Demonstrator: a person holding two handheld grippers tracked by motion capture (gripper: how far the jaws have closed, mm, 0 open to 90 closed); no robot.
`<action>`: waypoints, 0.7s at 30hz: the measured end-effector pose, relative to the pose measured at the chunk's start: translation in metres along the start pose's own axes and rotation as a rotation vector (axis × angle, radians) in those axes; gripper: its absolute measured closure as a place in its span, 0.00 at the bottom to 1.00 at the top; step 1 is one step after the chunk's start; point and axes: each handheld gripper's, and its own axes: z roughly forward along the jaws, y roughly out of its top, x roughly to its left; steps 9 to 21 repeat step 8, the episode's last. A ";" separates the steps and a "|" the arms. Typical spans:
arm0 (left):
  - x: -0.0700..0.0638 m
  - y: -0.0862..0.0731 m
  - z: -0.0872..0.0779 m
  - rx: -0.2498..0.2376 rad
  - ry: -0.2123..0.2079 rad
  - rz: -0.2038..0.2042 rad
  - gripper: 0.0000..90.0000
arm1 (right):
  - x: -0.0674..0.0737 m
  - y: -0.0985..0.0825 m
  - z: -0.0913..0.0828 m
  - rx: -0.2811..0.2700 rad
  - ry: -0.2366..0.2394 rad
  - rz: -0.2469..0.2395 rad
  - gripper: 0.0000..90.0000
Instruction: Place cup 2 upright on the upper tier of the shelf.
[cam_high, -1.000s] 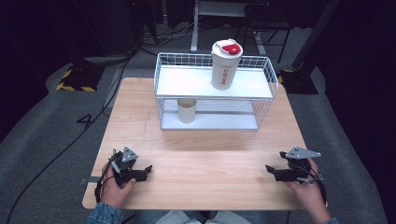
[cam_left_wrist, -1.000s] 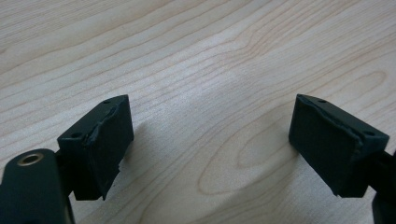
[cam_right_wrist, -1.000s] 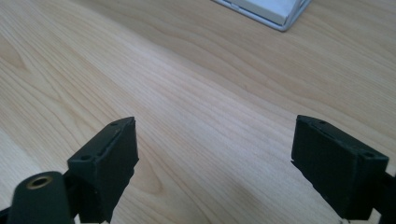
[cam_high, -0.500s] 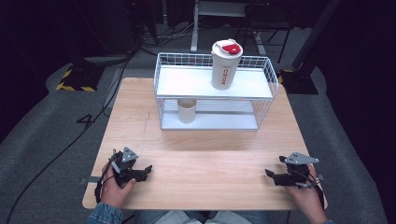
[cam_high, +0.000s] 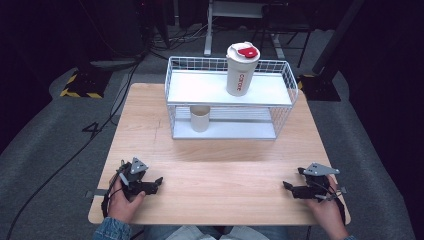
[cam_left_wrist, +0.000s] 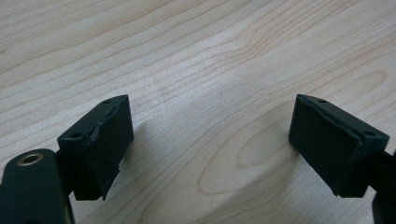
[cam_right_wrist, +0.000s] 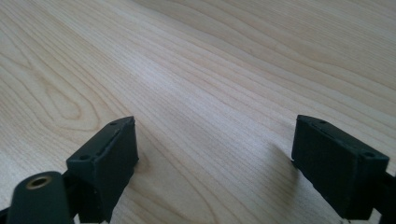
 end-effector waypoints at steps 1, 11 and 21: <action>0.000 0.000 0.000 0.000 0.000 0.000 0.16 | 0.000 0.000 0.000 0.001 0.001 0.001 0.16; 0.000 0.000 0.000 0.000 0.000 0.000 0.16 | 0.000 0.000 0.001 0.015 -0.006 0.047 0.14; 0.000 0.000 0.000 0.000 0.000 0.000 0.16 | 0.000 0.000 0.001 0.015 -0.006 0.047 0.14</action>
